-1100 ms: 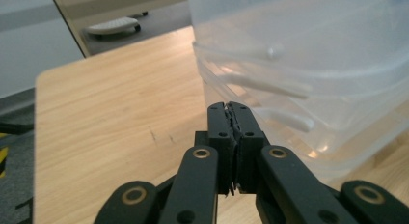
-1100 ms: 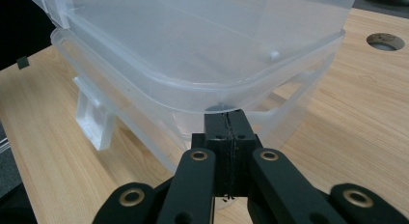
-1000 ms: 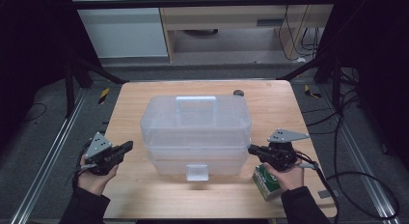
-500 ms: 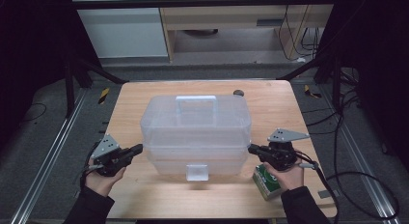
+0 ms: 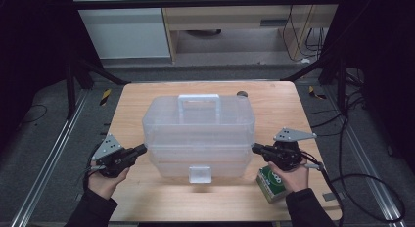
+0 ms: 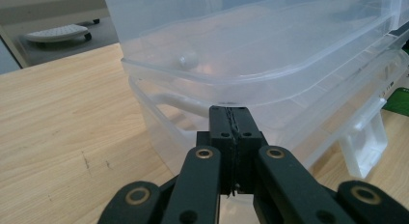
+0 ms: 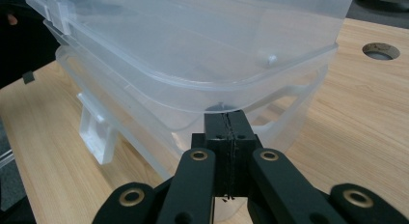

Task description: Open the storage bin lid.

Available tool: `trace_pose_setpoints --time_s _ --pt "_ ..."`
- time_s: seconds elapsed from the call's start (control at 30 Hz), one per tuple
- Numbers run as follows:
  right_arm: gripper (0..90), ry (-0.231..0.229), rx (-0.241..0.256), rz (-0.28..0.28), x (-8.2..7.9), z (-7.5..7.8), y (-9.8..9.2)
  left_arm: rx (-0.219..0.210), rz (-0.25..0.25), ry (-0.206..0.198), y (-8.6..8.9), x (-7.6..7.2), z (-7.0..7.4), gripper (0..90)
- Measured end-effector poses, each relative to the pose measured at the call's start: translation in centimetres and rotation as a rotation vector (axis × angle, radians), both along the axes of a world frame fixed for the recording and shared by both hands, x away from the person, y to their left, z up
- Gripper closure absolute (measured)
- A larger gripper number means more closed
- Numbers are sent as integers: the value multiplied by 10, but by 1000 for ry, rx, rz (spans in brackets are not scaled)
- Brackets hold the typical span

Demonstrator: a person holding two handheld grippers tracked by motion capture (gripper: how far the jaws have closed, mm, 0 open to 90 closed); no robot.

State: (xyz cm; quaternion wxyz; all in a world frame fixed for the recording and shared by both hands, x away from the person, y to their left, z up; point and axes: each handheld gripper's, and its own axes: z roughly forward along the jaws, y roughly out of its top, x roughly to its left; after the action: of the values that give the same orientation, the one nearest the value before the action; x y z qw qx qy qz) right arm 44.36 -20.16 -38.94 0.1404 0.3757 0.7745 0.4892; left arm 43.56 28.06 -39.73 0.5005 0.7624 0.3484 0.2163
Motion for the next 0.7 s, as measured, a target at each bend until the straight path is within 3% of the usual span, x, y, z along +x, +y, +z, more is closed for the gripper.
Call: trace_pose_setpoints --time_s 0.7 --pt "900 -24 42 -10 10 14 1 -15 35 -42 -3 14 13 890"
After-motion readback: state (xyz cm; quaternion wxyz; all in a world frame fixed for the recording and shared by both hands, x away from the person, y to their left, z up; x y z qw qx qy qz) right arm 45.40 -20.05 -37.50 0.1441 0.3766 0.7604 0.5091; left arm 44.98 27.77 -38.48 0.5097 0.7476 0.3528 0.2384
